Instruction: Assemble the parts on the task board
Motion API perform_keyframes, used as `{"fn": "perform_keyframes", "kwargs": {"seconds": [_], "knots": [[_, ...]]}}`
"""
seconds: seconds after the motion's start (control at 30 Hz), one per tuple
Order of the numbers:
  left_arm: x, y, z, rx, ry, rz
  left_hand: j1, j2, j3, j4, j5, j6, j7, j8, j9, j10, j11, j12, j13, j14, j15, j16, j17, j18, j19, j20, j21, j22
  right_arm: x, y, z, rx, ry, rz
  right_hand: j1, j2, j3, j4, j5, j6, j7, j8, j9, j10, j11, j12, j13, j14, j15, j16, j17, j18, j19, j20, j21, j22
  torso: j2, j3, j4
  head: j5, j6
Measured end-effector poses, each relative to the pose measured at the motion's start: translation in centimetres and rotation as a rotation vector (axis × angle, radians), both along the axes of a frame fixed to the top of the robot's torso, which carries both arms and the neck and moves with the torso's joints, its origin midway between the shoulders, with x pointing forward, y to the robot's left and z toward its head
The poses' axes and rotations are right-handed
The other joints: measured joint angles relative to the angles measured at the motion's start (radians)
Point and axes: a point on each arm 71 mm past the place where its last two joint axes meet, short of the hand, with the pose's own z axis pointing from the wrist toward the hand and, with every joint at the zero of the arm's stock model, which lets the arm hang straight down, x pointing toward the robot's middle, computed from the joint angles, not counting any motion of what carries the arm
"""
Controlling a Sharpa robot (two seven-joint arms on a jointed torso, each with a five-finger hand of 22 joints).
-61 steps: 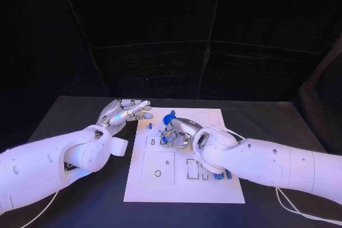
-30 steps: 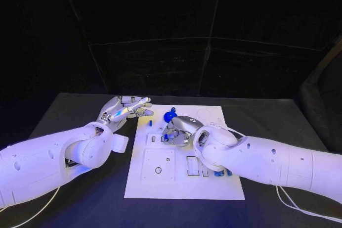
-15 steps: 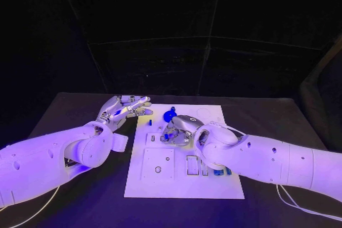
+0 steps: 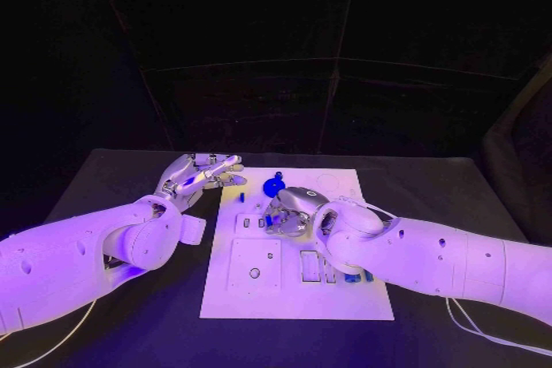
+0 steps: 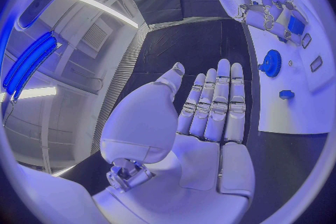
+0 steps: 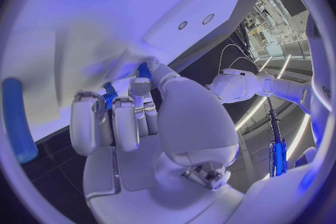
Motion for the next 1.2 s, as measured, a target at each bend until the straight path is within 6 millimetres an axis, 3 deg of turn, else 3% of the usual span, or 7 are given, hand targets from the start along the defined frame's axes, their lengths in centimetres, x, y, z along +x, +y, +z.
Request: {"fn": "perform_keyframes", "kwargs": {"seconds": [0.2,0.37,0.57,0.83,1.03,1.13,1.2], "knots": [[0.0,0.0,0.0,0.0,0.0,0.0,0.0,0.0,0.0,0.0,0.0,0.0,0.0,0.0,0.0,0.0,0.0,0.0,0.0,0.0,0.0,0.0,0.0,0.0,0.0,0.0,0.0,0.0,0.0,0.0,0.0,-0.003,-0.003,-0.002,-0.003,-0.003,-0.005,0.005,0.001,-0.003,0.001,0.0,0.002,-0.004,0.004,-0.003,-0.004,-0.004,0.004,0.0,0.0,0.0,0.0,0.0,-0.004,0.0,0.0,0.0001,0.0002,0.0,-0.001],[0.0,0.0,0.0,0.0,0.0,0.0,0.0,0.0,0.0,0.0,0.0,0.0,0.0,0.0,0.0,0.0,0.0,0.0,0.0,0.0,0.0,0.0,0.0,0.0,0.0,0.0,0.0,0.0,0.0,0.0,0.0,-0.005,-0.005,-0.004,-0.026,-0.026,-0.02,0.02,0.005,-0.015,0.0,0.0,0.003,-0.009,0.005,-0.014,-0.016,0.0,0.007,-0.005,0.0,0.0,-0.004,0.004,-0.004,0.0,0.0,0.0001,0.0002,0.0,-0.002],[0.0,0.0,0.0,0.0,0.001,0.0,0.0,0.0,0.0,0.0,0.0,0.0,0.0,0.0,0.0,0.0,0.0,0.0,-0.001,0.0,0.0,0.0,0.001,0.0,0.0,0.0,0.0,0.0,-0.1,0.1,0.0,0.0,-0.01,-0.012,-0.068,-0.068,-0.088,0.062,0.005,-0.042,0.004,0.0,0.004,-0.034,0.009,-0.041,-0.047,0.0,0.007,-0.009,0.0,0.0,-0.007,0.007,-0.008,0.0,0.0,0.0001,0.0001,-0.002,-0.002],[0.1,0.0,-0.1,0.004,0.003,0.001,0.0,0.0,0.003,-0.005,0.0,0.0,0.0,0.0,0.0,0.0,0.0,-0.004,-0.001,0.01,-0.002,0.0,0.007,0.0,0.01,0.002,0.0,0.001,-0.6,-0.2,0.4,0.067,-0.059,-0.028,-0.067,-0.067,-0.198,0.112,0.033,-0.065,0.01,0.0,0.004,-0.061,0.018,-0.048,-0.078,0.0,0.015,-0.02,0.0,0.0,-0.011,0.011,-0.015,0.0,0.0,0.0005,-0.0001,-0.005,0.001],[0.1,0.2,-0.2,0.038,0.011,-0.005,-0.021,-0.006,-0.012,-0.007,0.0,0.031,-0.023,0.004,0.001,0.062,-0.028,0.009,0.008,0.147,-0.042,0.069,0.057,0.0,0.113,-0.035,0.05,0.022,-1.4,-1.4,1.5,0.162,-0.115,0.01,-0.029,-0.05,-0.256,0.134,0.05,-0.125,0.022,0.0,0.003,-0.064,0.022,-0.021,-0.069,0.0,0.025,-0.027,0.0,0.0,-0.021,0.021,-0.021,0.0,-0.002,0.0017,-0.0015,-0.003,0.005],[0.2,0.3,-0.2,0.081,0.019,-0.017,-0.044,-0.02,-0.032,0.001,0.0,0.067,-0.048,0.015,0.005,0.132,-0.062,0.033,0.021,0.286,-0.083,0.171,0.13,0.0,0.228,-0.081,0.118,0.053,-1.7,-2.7,2.3,0.209,-0.129,0.04,-0.009,-0.039,-0.27,0.137,0.058,-0.127,0.024,0.0,0.003,-0.064,0.022,-0.021,-0.07,0.0,0.025,-0.033,0.0,0.0,-0.028,0.026,-0.027,0.001,-0.004,0.0028,-0.0027,-0.001,0.007],[0.5,0.4,0.1,0.127,0.026,-0.03,-0.062,-0.024,-0.043,0.012,0.012,0.091,-0.068,0.022,0.009,0.195,-0.086,0.058,0.038,0.308,-0.106,0.285,0.217,0.0,0.296,-0.108,0.165,0.075,-1.6,-3.9,3.5,0.251,-0.136,0.054,0.002,-0.028,-0.278,0.136,0.072,-0.123,0.02,0.005,0.005,-0.068,0.025,-0.021,-0.077,0.0,0.025,-0.041,0.0,0.0,-0.038,0.024,-0.034,0.001,-0.007,0.0041,-0.0038,0.002,0.007]]}}
